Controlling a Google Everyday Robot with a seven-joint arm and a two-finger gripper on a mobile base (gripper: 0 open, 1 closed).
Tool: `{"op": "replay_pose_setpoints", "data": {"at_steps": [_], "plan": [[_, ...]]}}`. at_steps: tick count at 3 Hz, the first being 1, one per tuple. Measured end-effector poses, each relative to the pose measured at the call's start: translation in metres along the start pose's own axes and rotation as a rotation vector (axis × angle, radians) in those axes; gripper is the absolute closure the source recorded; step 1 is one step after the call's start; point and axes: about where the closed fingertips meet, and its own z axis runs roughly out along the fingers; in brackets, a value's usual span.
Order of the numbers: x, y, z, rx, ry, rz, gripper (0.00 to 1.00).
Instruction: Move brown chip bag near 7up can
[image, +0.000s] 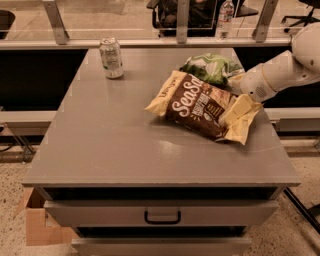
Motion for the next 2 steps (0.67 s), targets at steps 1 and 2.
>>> {"op": "replay_pose_setpoints", "data": {"at_steps": [1, 2], "plan": [[-0.0026, -0.0004, -0.003, 0.0, 0.0, 0.0, 0.0], [-0.0026, -0.0004, -0.0031, 0.0, 0.0, 0.0, 0.0]]}}
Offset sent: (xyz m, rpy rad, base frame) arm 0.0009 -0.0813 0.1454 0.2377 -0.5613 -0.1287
